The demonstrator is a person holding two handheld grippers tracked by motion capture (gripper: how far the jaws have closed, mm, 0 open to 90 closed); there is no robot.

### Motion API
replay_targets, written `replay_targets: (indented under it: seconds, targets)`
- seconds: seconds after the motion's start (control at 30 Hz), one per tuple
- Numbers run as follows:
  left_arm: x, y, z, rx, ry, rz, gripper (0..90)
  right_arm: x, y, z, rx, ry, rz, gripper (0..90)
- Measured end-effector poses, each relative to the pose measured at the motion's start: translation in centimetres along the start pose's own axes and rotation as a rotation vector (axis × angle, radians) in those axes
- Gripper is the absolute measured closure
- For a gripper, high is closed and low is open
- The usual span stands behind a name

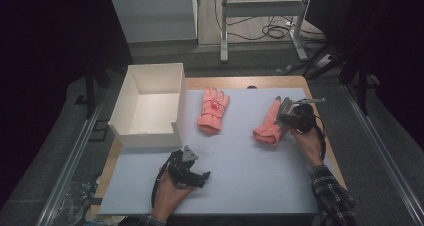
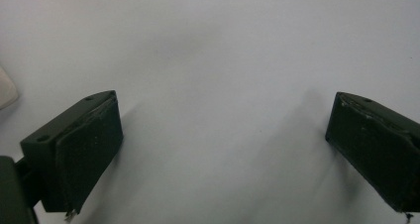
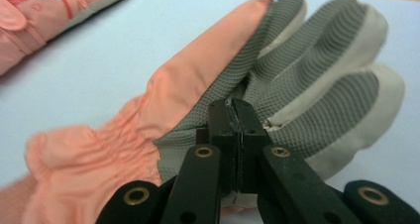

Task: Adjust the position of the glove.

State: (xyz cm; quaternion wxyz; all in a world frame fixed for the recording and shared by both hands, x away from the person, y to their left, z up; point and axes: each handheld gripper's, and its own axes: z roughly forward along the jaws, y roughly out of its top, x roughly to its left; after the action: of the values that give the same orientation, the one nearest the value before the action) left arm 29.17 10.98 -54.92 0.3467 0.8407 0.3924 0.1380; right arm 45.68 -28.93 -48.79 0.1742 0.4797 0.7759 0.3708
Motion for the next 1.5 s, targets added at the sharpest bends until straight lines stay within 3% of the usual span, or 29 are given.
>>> replay_targets:
  seconds: [0.33, 0.67, 1.13, 1.37, 1.5]
  targets:
    - [0.0, 0.0, 0.0, 0.0, 0.0, 0.0, 1.2, 1.2, 0.7, -1.9, -0.028, 0.04, -0.017, 88.5]
    - [0.0, 0.0, 0.0, 0.001, 0.0, 0.0, 1.2, 4.0, 1.2, -3.3, -0.047, 0.152, -0.049, 88.5]
    - [0.0, 0.0, 0.0, -0.002, 0.0, -0.003, 1.2, 9.5, 0.0, -2.2, -0.001, 0.365, -0.18, 88.4]
    - [0.0, 0.0, 0.0, 0.001, 0.0, 0.001, 1.2, 11.5, -1.2, -1.4, 0.023, 0.434, -0.229, 88.4]
    - [0.0, 0.0, 0.0, 0.001, 0.0, 0.001, 1.2, 12.2, -1.9, -0.8, 0.043, 0.451, -0.256, 88.4]
